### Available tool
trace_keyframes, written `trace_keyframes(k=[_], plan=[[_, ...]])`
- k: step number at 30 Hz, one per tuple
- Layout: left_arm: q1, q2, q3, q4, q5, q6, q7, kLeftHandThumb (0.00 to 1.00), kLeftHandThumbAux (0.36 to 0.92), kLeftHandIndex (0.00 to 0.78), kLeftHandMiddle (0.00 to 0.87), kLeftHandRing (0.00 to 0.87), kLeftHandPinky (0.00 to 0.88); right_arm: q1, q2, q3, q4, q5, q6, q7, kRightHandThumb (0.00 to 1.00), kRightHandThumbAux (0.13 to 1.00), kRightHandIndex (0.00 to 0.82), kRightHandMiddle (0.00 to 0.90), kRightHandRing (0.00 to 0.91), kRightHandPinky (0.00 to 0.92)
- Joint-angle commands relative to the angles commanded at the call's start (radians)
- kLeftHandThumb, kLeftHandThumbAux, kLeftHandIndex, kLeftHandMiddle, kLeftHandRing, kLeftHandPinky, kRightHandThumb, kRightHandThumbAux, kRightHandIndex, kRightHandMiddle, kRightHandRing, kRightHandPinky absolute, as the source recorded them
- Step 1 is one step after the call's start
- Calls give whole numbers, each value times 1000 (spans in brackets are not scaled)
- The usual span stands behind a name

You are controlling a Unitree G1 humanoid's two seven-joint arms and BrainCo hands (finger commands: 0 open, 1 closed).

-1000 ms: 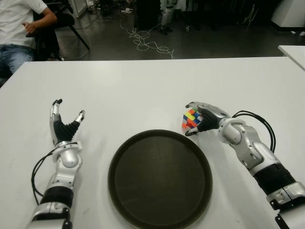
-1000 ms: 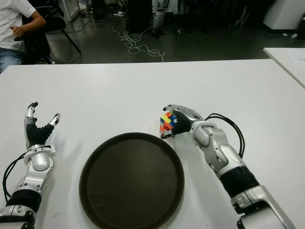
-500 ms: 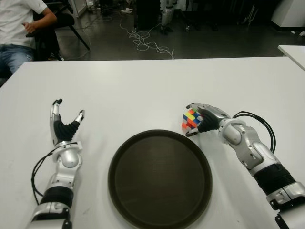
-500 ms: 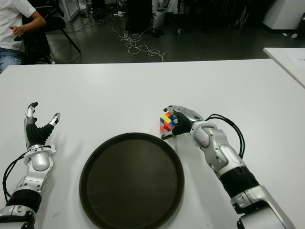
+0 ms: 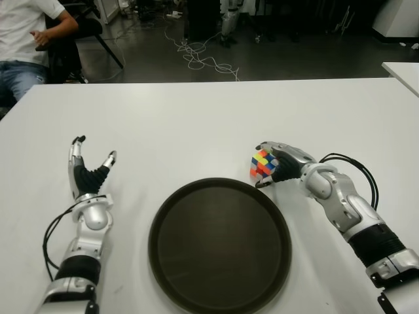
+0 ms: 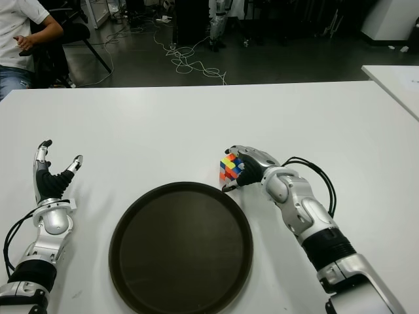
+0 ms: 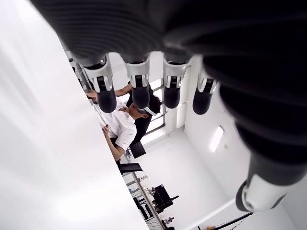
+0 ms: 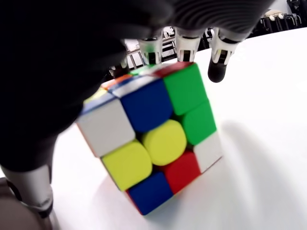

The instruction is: Pick up the Rubik's Cube and put it in the plate

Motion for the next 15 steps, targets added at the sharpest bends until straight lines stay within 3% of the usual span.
trace_keyframes(k=[15], plan=[[2,2,-2,-3,1,5,-3,0,671,8,1,0,15,-22,21,-9,43,10,-6,-30,0,716,0,0,0,0]])
